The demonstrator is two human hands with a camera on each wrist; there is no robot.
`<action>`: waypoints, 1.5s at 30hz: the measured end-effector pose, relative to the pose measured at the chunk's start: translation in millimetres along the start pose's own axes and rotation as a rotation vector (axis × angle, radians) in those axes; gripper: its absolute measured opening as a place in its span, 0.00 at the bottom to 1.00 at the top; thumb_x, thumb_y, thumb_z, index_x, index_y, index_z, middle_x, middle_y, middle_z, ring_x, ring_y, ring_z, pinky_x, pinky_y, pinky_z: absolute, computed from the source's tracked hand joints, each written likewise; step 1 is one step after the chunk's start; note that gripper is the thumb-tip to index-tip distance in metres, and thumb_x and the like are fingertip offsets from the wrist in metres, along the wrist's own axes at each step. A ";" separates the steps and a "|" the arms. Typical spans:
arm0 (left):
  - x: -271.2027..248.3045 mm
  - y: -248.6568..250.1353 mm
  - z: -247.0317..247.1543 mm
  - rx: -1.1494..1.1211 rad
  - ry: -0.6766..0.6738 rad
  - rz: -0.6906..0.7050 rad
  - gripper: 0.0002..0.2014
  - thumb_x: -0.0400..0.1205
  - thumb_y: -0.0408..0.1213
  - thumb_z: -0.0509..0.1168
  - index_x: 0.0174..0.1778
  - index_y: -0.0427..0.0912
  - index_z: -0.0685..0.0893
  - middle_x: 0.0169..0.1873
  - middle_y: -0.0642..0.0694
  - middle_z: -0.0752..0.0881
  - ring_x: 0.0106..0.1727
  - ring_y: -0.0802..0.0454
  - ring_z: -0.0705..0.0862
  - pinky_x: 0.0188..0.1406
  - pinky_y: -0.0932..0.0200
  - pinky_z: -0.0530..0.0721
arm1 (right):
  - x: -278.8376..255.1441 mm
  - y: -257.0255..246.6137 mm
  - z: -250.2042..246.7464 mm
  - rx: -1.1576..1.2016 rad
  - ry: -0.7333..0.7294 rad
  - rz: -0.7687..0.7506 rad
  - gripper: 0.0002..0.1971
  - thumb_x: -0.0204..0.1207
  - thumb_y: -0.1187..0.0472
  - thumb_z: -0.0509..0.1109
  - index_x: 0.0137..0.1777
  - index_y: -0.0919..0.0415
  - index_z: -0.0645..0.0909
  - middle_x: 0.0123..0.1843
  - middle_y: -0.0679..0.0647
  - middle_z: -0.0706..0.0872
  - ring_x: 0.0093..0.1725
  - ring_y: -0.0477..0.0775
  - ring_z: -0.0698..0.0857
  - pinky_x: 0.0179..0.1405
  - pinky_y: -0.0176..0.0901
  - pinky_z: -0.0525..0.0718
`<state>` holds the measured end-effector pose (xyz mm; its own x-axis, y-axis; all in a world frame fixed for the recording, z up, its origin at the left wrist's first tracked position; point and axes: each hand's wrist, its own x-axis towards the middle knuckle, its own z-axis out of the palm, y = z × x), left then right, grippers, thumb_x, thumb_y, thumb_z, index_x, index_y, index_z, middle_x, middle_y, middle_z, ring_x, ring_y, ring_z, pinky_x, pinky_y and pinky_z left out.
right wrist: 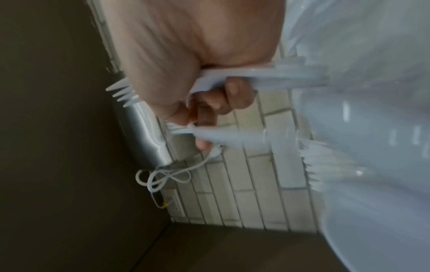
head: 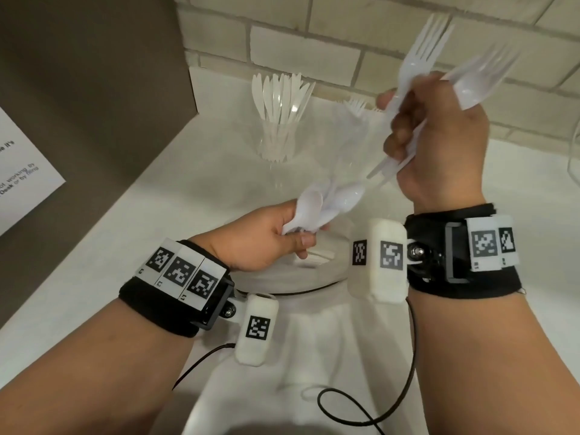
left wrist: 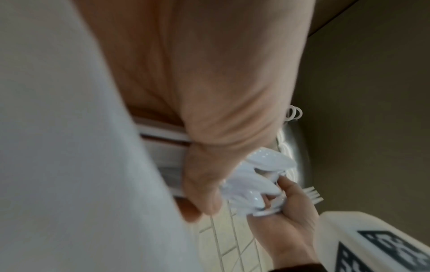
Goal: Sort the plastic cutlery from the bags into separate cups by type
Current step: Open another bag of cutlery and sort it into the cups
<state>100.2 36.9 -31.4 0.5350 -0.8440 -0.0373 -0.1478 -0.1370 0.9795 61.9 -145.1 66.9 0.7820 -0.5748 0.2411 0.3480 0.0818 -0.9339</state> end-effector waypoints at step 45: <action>4.0 0.3 -3.3 -0.135 0.243 -0.009 0.16 0.85 0.48 0.56 0.61 0.41 0.76 0.37 0.47 0.86 0.44 0.51 0.89 0.56 0.46 0.85 | -30.3 37.4 6.4 -0.208 -0.463 0.294 0.05 0.70 0.74 0.68 0.40 0.66 0.82 0.25 0.55 0.80 0.21 0.49 0.75 0.20 0.37 0.67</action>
<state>105.1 35.2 -30.6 0.7220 -0.6918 -0.0139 -0.0382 -0.0598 0.9975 54.5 -119.5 26.4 0.9911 -0.1326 0.0104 0.0099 -0.0043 -0.9999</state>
